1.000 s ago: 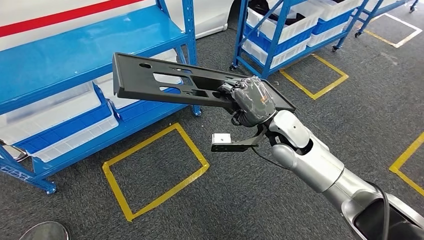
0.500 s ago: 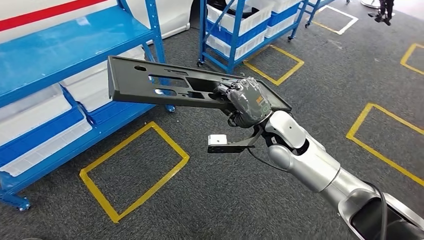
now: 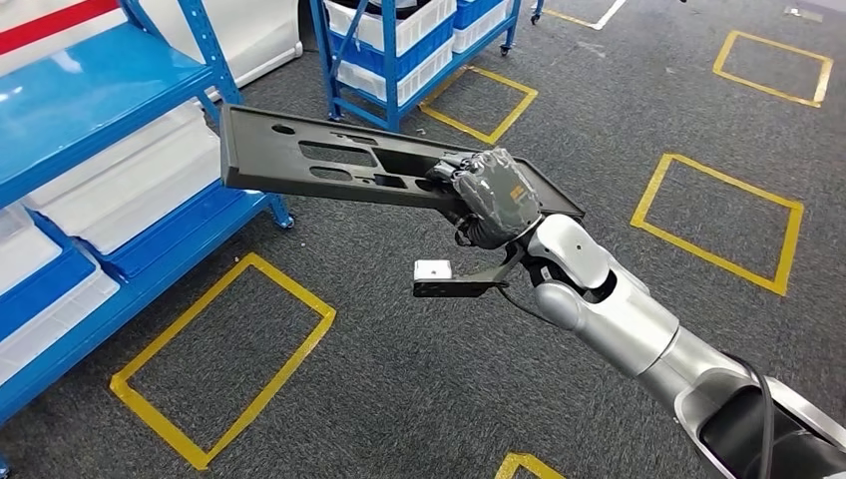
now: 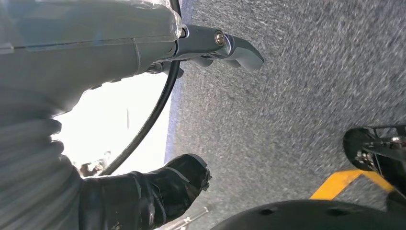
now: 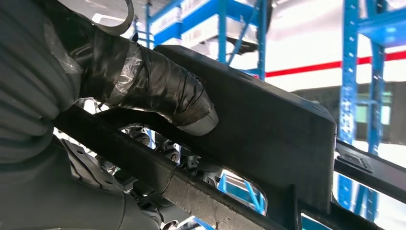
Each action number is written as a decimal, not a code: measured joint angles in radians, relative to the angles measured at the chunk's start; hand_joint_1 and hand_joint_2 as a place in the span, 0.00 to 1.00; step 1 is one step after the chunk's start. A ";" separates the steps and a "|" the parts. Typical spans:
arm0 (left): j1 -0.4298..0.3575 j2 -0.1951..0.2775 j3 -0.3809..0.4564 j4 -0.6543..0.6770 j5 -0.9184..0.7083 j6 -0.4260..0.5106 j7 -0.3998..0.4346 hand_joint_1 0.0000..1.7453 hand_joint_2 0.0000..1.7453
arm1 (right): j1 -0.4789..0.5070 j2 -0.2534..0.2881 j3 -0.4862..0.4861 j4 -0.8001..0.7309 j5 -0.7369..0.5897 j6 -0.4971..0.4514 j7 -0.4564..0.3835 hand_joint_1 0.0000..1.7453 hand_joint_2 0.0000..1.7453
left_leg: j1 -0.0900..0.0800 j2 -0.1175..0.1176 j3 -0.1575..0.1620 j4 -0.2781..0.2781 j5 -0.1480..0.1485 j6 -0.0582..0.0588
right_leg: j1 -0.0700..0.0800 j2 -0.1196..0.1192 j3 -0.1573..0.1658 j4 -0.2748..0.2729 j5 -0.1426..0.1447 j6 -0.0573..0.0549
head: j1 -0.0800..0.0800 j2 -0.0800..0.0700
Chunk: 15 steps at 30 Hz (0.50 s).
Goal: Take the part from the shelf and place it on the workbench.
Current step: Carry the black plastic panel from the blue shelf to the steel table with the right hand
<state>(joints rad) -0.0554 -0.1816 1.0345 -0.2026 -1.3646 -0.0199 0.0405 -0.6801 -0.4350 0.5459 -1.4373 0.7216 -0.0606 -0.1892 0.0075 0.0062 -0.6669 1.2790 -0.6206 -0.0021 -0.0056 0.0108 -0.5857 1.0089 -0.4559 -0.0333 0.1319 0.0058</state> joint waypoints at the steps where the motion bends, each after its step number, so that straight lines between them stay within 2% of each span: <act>1: 0.001 0.000 0.000 0.000 0.000 0.000 0.000 0.00 1.00 | 0.000 0.002 0.003 0.002 -0.001 0.002 0.000 1.00 1.00 | 0.002 -0.001 0.008 -0.014 0.023 -0.002 | -0.001 0.013 -0.003 0.005 0.000 0.001 | 0.000 0.000; 2: 0.001 0.000 0.000 0.000 0.000 0.000 0.000 0.00 1.00 | 0.000 0.003 0.004 0.004 -0.001 0.003 0.000 1.00 1.00 | 0.006 -0.005 0.031 -0.062 0.060 -0.004 | -0.003 0.026 -0.007 0.012 -0.001 0.003 | 0.000 0.000; 4: 0.001 0.001 0.000 0.000 0.000 0.000 0.000 0.00 1.00 | -0.001 0.004 0.005 0.007 -0.001 0.003 0.000 1.00 1.00 | 0.014 -0.042 0.084 -0.174 0.112 -0.006 | -0.006 0.049 -0.020 0.028 -0.005 0.012 | 0.000 0.000; 5: 0.000 0.001 0.000 0.000 0.000 0.000 0.000 0.00 1.00 | -0.002 0.004 0.005 0.007 -0.001 0.003 0.000 1.00 1.00 | 0.016 -0.058 0.101 -0.210 0.121 -0.005 | -0.006 0.059 -0.027 0.036 -0.006 0.018 | 0.000 0.000; 6: 0.000 0.001 0.000 0.000 0.000 0.000 0.000 0.00 1.00 | -0.003 0.005 0.005 0.007 -0.002 0.003 0.000 1.00 1.00 | 0.016 -0.069 0.108 -0.226 0.117 -0.004 | -0.006 0.069 -0.034 0.041 -0.004 0.025 | 0.000 0.000; 8: -0.002 0.000 0.000 0.000 -0.002 0.000 0.000 0.00 1.00 | -0.003 0.005 0.006 0.008 -0.002 0.003 0.000 1.00 1.00 | 0.016 -0.055 0.110 -0.238 0.114 0.003 | -0.008 0.087 -0.045 0.044 0.002 0.038 | 0.000 0.000; 9: -0.002 0.001 0.000 0.000 -0.002 0.000 0.000 0.00 1.00 | -0.003 0.004 0.006 0.008 -0.002 0.003 0.000 1.00 1.00 | 0.017 -0.045 0.112 -0.243 0.115 0.009 | -0.008 0.082 -0.051 0.050 -0.002 0.043 | 0.001 0.000; 11: -0.002 0.001 0.000 0.000 -0.004 0.001 0.000 0.00 1.00 | -0.004 0.003 0.005 0.009 -0.002 0.003 0.000 1.00 1.00 | 0.018 -0.023 0.113 -0.251 0.120 0.020 | -0.008 0.044 -0.079 0.106 -0.036 0.052 | 0.002 0.000; 12: -0.002 0.002 0.000 0.000 -0.004 0.002 0.000 0.00 1.00 | -0.004 0.003 0.005 0.010 -0.002 0.003 0.000 1.00 1.00 | 0.015 -0.013 0.113 -0.252 0.121 0.024 | -0.008 0.019 -0.103 0.159 -0.064 0.056 | 0.003 0.000; 13: -0.001 0.002 0.000 0.000 -0.005 0.002 0.000 0.00 1.00 | -0.004 0.003 0.006 0.010 -0.003 0.003 0.000 1.00 1.00 | 0.012 -0.003 0.113 -0.252 0.121 0.026 | -0.008 0.004 -0.133 0.224 -0.092 0.059 | 0.003 0.000; 14: -0.001 0.002 0.000 0.000 -0.005 0.002 0.000 0.00 1.00 | -0.002 0.004 0.006 0.011 -0.003 0.003 0.000 1.00 1.00 | 0.010 0.009 0.112 -0.252 0.120 0.027 | -0.009 -0.003 -0.158 0.280 -0.112 0.060 | 0.003 0.000; 15: -0.001 0.002 0.000 0.000 -0.005 0.002 0.001 0.00 1.00 | 0.000 0.004 0.007 0.012 -0.003 0.003 0.000 1.00 1.00 | 0.008 0.020 0.113 -0.252 0.120 0.028 | -0.009 -0.005 -0.172 0.311 -0.116 0.060 | 0.003 0.000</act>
<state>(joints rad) -0.0567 -0.1797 1.0346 -0.2026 -1.3701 -0.0179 0.0412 -0.6806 -0.4314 0.5530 -1.4248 0.7182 -0.0572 -0.1888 0.0159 0.0259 -0.5542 1.0274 -0.5011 0.0255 -0.0143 0.0058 -0.7580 1.3199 -0.5718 0.0266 0.1347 0.0061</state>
